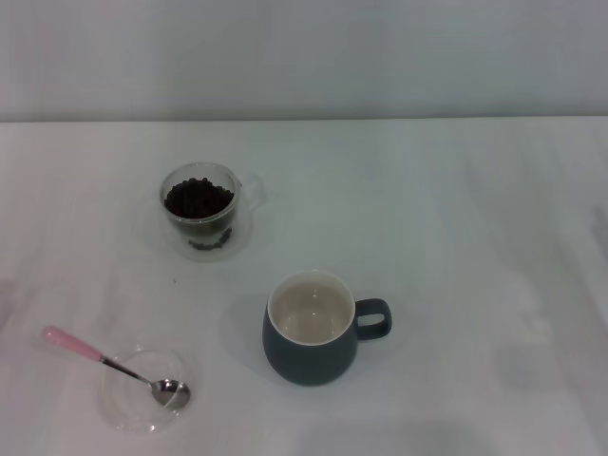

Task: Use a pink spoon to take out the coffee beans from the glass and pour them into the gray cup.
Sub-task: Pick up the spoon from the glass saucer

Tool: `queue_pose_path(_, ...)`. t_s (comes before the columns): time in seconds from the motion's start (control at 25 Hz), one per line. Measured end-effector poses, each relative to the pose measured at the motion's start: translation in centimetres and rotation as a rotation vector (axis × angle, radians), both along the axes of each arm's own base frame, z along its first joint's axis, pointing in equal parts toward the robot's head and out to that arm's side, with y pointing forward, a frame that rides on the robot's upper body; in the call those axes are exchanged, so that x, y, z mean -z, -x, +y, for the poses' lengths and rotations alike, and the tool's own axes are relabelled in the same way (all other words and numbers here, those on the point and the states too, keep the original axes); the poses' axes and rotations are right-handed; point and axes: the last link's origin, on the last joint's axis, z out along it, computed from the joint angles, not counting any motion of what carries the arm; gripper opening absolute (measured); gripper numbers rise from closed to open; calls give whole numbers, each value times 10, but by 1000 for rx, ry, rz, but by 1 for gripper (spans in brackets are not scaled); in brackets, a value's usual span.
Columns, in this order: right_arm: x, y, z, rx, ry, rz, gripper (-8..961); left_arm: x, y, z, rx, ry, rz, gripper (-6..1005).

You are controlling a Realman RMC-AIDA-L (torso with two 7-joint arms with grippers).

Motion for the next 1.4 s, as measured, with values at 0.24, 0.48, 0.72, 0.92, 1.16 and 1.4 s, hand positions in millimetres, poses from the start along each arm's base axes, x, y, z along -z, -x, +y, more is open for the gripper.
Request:
queue_pose_path(0.24, 2, 4, 13, -3, 16, 0, 820, 6, 10, -7, -34, 212, -152, 877)
queue_pose_path(0.48, 5, 9, 23, -6, 31, 2, 820, 16, 10, -12, -39, 284, -171, 876)
queue_pose_path(0.72, 6, 14, 32, -16, 40, 3, 820, 26, 7, -15, -29, 347, -160, 877)
queue_pose_path(0.92, 7, 19, 39, -27, 46, 3, 820, 32, 4, -16, -21, 394, -168, 876)
queue_pose_path(1.16, 8, 22, 43, -36, 50, 3, 820, 36, 2, -15, -13, 416, -169, 875)
queue_pose_path(1.4, 9, 24, 47, -38, 55, 2, 820, 43, -3, -9, 2, 479, -172, 864)
